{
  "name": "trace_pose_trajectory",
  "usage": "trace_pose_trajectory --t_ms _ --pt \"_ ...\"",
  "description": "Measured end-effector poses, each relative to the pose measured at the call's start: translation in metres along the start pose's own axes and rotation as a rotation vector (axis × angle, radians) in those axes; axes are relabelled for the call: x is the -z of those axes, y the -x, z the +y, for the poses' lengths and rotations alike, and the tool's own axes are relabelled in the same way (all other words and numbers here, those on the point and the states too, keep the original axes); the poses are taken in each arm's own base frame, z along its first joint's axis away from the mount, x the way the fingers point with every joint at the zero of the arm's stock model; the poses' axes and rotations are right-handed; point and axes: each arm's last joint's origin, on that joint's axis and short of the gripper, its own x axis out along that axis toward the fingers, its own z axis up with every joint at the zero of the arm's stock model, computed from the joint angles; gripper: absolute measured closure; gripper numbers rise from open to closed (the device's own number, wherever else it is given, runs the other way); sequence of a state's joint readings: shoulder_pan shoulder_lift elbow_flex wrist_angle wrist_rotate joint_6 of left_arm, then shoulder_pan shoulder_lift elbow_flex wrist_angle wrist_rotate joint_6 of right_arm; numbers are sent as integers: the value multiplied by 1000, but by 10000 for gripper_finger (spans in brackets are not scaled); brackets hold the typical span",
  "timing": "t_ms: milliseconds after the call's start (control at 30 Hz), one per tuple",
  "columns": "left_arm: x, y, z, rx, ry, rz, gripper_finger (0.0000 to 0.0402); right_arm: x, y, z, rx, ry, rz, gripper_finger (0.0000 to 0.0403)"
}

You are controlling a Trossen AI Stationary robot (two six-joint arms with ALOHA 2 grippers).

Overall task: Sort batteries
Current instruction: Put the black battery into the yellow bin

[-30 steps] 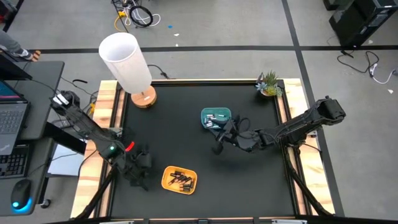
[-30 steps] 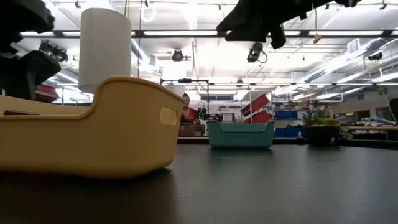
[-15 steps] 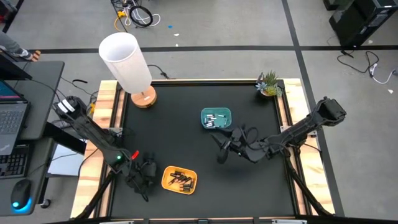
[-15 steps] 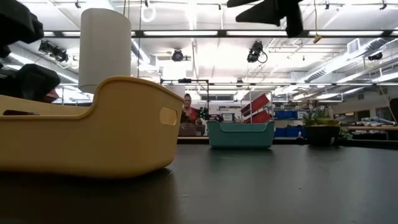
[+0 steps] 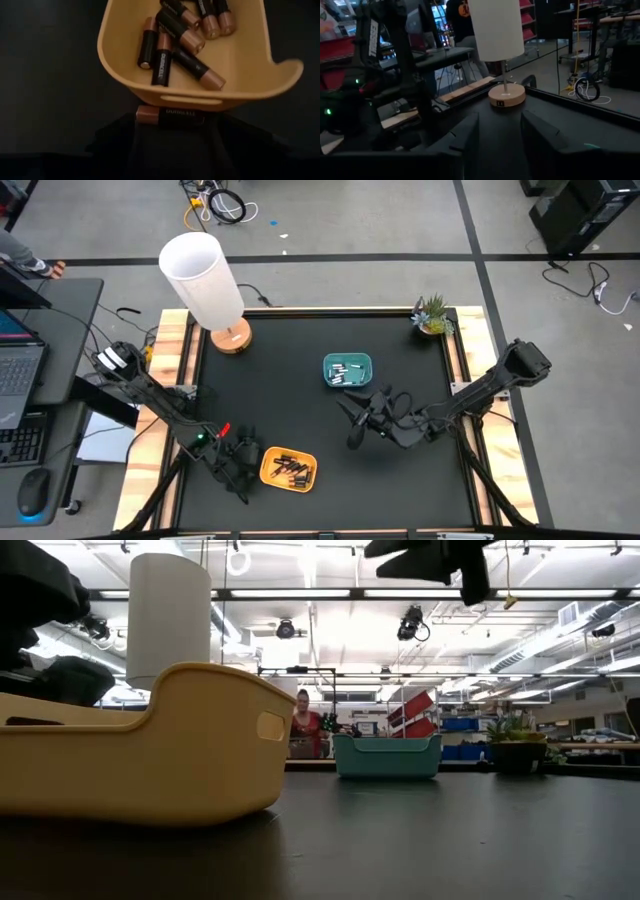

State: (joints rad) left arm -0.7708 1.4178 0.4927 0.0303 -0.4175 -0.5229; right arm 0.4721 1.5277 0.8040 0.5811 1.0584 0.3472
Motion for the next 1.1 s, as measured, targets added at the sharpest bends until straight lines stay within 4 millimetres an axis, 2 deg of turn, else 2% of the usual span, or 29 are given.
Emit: trace_pose_trajectory --t_ms 200,467,800,967,1100 --pt "-2 0 0 -7 97 -24 98 15 -5 4 3 23 8 278" --pt "1 -10 6 -82 182 -20 98 12 -5 4 -2 30 -10 278" --pt "5 -19 5 -74 248 12 106 12 -5 4 -2 40 -10 278" --pt "6 -18 6 -77 237 41 130 12 -5 5 -4 41 -9 278" --pt "8 -18 7 -81 228 57 189 12 -4 5 -6 42 -9 278"
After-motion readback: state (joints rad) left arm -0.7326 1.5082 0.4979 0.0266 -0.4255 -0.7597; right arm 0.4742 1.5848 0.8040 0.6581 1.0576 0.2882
